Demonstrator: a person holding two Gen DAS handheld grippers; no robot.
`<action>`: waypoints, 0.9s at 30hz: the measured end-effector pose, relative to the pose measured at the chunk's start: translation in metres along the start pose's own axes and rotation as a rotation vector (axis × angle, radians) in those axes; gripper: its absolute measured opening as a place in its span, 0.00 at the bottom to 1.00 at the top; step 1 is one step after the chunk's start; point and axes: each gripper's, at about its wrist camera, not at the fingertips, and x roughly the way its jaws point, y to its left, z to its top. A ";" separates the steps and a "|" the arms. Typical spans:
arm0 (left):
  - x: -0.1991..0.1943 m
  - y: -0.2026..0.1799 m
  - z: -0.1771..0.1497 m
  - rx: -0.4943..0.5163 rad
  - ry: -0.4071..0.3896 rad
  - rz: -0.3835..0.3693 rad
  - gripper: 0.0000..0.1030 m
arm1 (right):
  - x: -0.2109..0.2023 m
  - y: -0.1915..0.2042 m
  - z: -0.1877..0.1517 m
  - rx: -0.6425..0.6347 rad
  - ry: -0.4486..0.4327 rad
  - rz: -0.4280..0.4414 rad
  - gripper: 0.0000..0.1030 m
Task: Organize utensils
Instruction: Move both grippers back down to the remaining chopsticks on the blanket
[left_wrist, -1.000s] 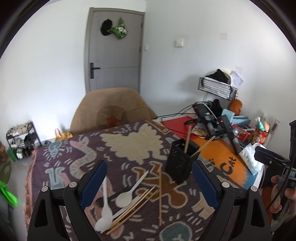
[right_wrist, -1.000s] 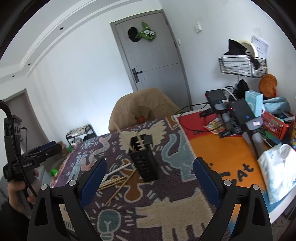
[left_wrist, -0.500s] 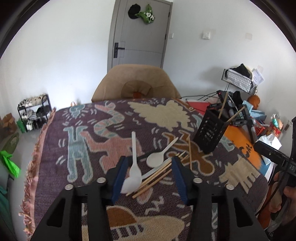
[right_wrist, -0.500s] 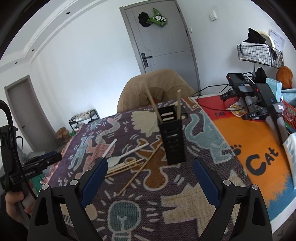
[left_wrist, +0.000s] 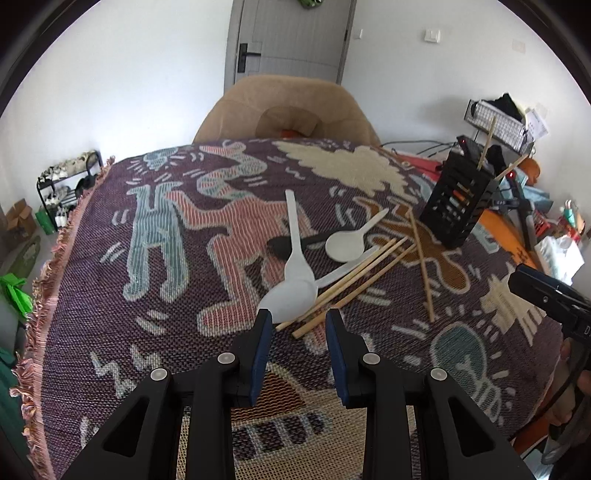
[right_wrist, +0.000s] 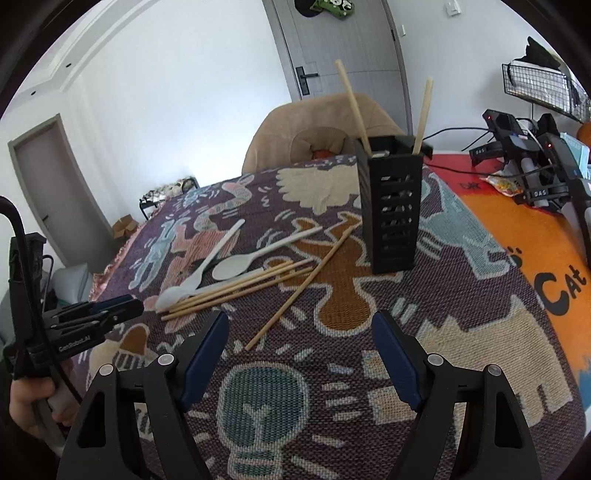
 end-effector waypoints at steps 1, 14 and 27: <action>0.002 -0.001 -0.003 0.009 0.004 0.000 0.30 | 0.004 0.001 -0.002 -0.002 0.012 0.001 0.73; 0.032 -0.016 -0.014 0.096 0.074 0.008 0.24 | 0.050 0.023 -0.017 -0.038 0.123 -0.004 0.66; 0.037 -0.013 -0.011 0.115 0.078 0.016 0.24 | 0.073 0.038 -0.019 -0.116 0.163 -0.101 0.48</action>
